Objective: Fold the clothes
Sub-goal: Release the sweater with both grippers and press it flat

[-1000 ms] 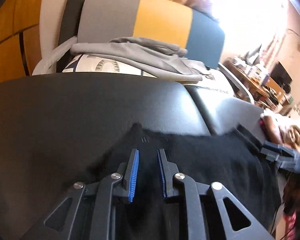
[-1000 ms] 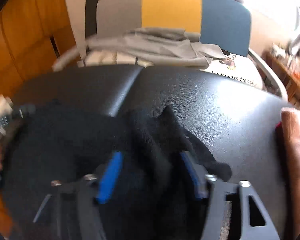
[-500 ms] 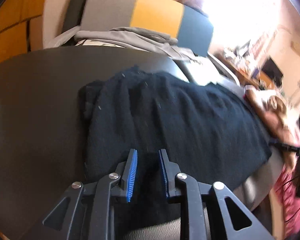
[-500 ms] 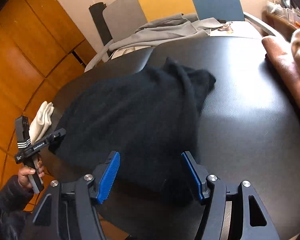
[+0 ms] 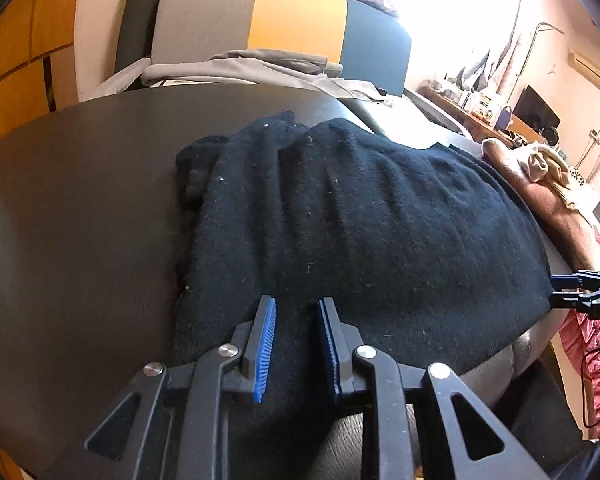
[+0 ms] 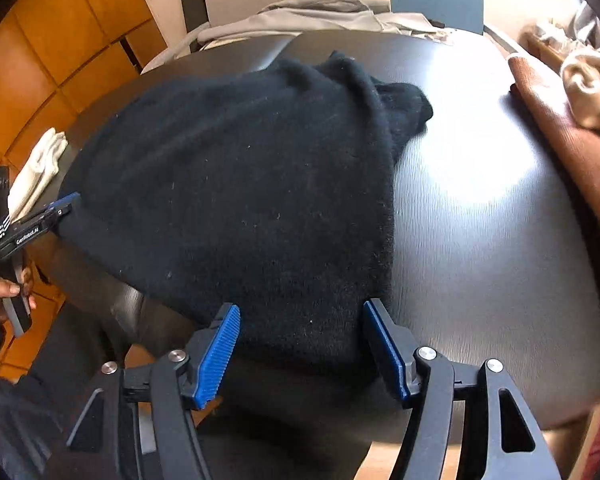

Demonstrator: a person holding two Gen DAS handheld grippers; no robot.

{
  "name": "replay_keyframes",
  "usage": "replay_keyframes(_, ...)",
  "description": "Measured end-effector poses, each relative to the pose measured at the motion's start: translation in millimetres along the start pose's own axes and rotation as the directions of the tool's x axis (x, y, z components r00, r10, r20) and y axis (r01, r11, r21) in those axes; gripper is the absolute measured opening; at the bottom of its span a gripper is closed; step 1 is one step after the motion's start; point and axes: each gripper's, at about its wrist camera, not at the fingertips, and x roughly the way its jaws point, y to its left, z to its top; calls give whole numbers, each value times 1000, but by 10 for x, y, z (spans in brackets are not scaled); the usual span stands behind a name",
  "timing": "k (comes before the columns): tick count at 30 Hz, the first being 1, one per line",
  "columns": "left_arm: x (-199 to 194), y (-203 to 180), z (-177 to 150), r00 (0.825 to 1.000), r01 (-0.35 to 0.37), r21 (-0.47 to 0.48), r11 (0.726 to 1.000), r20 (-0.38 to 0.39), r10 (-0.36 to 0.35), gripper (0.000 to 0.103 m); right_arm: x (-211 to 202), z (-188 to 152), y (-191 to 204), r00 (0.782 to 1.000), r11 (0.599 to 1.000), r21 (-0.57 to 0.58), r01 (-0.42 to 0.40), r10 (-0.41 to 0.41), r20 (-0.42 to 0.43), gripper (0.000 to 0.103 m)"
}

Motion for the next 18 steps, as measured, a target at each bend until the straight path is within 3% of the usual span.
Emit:
replay_keyframes(3,-78,-39,-71,1000,-6,4,1000,-4,6,23,-52,-62,94,999,1000,-20,10,-11,-33,66)
replay_keyframes(6,-191,38,-41,1000,27,-60,998,-11,-27,23,-126,1,187,999,1000,-20,0,-1,-49,65)
replay_keyframes(9,-335,218,28,999,53,-151,987,21,-50,23,-323,225,331,998,999,-28,-31,32,57,65)
replay_keyframes(12,-449,580,174,993,113,-294,949,74,-95,27,-381,560,546,987,995,-70,-75,84,138,71)
replay_keyframes(16,-392,1013,379,980,201,-418,886,91,-180,40,-16,974,632,994,996,-84,0,9,106,76)
replay_keyframes(18,-227,1170,487,963,261,-457,850,67,-260,50,224,1092,552,997,999,-41,36,-33,62,76)
